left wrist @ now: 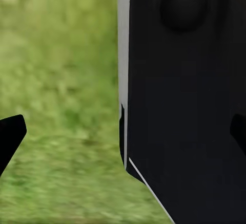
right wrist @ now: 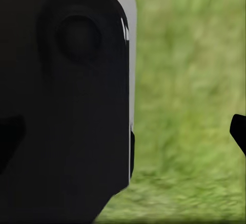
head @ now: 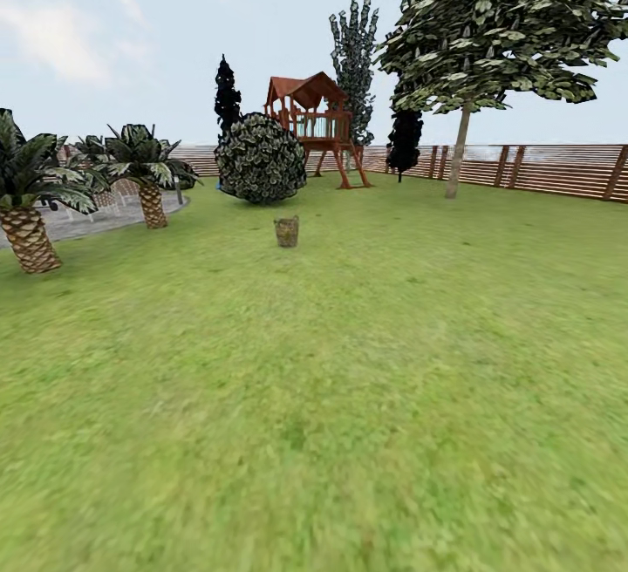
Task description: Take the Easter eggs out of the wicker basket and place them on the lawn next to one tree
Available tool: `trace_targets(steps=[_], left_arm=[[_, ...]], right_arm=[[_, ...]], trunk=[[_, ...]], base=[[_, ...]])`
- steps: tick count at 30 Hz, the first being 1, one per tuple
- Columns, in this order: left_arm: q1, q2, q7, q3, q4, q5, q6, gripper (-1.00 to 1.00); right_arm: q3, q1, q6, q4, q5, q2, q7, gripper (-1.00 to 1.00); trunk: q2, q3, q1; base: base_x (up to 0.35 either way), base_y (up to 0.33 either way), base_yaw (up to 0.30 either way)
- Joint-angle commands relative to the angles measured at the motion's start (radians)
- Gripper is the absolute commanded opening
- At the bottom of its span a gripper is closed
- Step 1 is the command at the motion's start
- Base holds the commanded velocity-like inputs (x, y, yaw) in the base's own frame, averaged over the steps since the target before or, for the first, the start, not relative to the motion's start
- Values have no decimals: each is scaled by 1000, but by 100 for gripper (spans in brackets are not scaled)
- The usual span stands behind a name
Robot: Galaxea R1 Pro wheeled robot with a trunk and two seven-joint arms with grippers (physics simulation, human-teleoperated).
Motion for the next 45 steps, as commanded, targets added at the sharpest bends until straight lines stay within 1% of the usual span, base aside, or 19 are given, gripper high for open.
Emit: trace_targets(steps=[1,7,21,45], left_arm=[[1,0,0,0,-1,0,0,100],[1,4,-2,0,-3,0,0,100],[1,5,0,0,-4,0,0,100],[1,5,0,0,-3,0,0,100]], right_arm=[[-1,-1,-2,3,-2,0,-1,100],[-7,-1,-9,-3,-8,0,-4,100],[-9,-1,-9,-4,-11,6,-4,100],[-10,-1,-9,-5,-11,6,-5,100]], trunk=[[0,-1,0],[0,-1,0],[0,-1,0],[0,-1,0]], base=[[0,0,0],[140,0,0],[330,0,0],[335,0,0]])
